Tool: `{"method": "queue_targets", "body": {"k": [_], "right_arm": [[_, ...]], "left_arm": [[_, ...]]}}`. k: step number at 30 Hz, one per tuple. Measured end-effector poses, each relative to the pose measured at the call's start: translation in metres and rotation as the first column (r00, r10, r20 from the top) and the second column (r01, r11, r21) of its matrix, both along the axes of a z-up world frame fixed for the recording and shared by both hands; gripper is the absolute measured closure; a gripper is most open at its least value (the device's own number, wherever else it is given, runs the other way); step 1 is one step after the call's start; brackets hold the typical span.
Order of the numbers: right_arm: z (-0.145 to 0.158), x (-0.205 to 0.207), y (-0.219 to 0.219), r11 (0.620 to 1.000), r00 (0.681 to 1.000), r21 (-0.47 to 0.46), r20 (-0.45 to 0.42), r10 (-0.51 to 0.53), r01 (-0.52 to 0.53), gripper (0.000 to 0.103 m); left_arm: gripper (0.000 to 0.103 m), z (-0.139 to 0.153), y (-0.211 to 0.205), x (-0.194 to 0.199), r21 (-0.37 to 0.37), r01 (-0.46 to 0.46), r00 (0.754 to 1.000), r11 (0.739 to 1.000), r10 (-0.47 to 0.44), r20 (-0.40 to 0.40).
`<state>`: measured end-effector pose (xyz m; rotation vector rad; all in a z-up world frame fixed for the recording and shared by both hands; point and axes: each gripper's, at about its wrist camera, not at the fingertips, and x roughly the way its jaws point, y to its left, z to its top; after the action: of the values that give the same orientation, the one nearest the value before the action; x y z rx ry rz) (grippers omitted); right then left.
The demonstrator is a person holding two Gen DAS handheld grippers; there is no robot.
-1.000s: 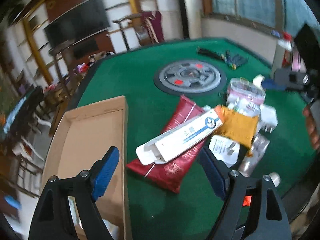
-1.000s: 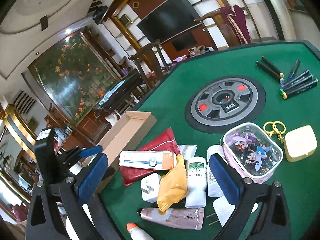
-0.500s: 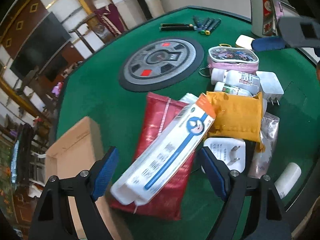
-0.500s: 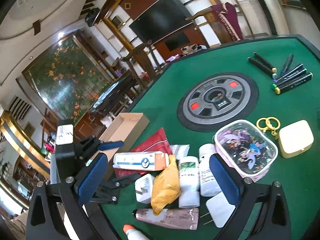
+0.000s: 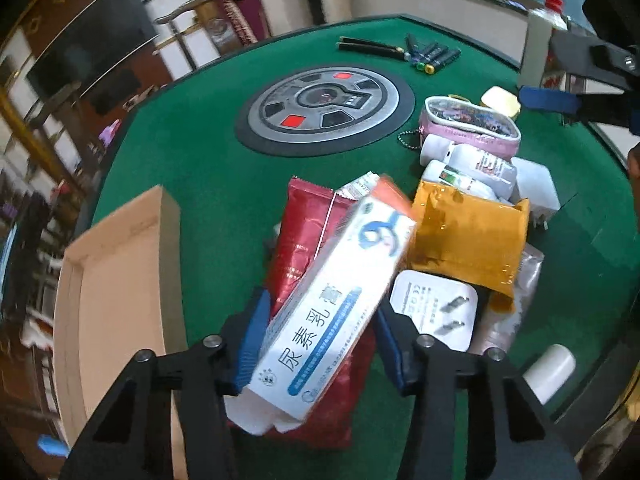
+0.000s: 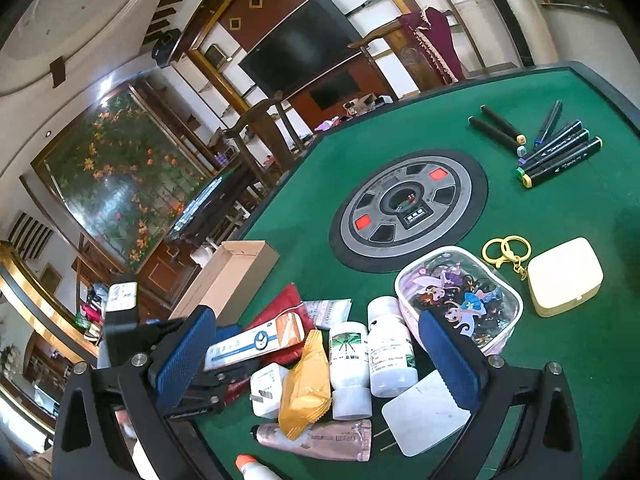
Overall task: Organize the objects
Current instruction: 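Move both grippers back over the cluttered table toward the remaining items, then grasp the white-blue ointment box with the left gripper while the right grasps the yellow snack bag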
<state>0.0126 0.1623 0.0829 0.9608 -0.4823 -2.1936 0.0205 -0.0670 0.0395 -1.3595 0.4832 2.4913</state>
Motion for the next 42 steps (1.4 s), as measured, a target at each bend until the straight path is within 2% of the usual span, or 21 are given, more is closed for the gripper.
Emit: {"method": "queue_targets", "body": {"k": [4,6,9,13,17,21,26,30,38,42], "right_arm": [[0.002,0.003,0.0,1.0,1.0,0.009,-0.007,0.023,-0.023,0.002],[0.003,0.007,-0.007,0.997,0.998,0.046,-0.028,0.061,-0.06,0.019],[-0.002,0.014,-0.025,0.985,0.99,0.115,-0.033,0.136,-0.132,0.035],[-0.012,0.02,-0.041,0.967,0.979,0.162,-0.016,0.201,-0.196,0.045],[-0.015,0.021,-0.036,0.973,0.983,0.145,-0.011,0.181,-0.178,0.048],[-0.019,0.019,-0.021,0.987,0.992,0.1,0.017,0.121,-0.122,0.056],[-0.021,0.032,-0.006,0.996,0.996,0.014,0.039,0.083,-0.084,0.058],[-0.022,0.055,-0.008,0.993,0.994,-0.077,0.059,0.096,-0.092,0.058],[-0.053,0.052,-0.021,0.995,0.972,-0.094,0.232,0.038,-0.017,0.056],[-0.064,0.041,-0.021,0.989,0.957,-0.144,0.291,0.002,0.042,0.044]], "left_arm": [[0.056,0.005,-0.01,0.014,0.084,-0.066,0.998,0.994,0.066,0.008],[0.059,0.003,-0.015,0.02,0.123,-0.094,0.996,0.988,0.093,0.017],[0.06,-0.003,-0.022,0.023,0.155,-0.126,0.992,0.98,0.123,0.025],[0.06,-0.004,-0.024,0.019,0.187,-0.148,0.989,0.971,0.145,0.029],[0.063,-0.004,-0.019,0.01,0.182,-0.16,0.987,0.97,0.16,0.013],[0.07,-0.004,-0.02,0.013,0.199,-0.177,0.984,0.964,0.181,-0.003],[0.072,-0.004,-0.037,0.028,0.277,-0.212,0.976,0.937,0.215,0.02],[0.071,-0.005,-0.041,0.036,0.291,-0.214,0.976,0.932,0.217,0.022],[0.071,-0.007,-0.042,0.035,0.318,-0.226,0.973,0.921,0.23,0.025],[0.071,-0.008,-0.043,0.035,0.323,-0.235,0.971,0.917,0.238,0.03]]}}
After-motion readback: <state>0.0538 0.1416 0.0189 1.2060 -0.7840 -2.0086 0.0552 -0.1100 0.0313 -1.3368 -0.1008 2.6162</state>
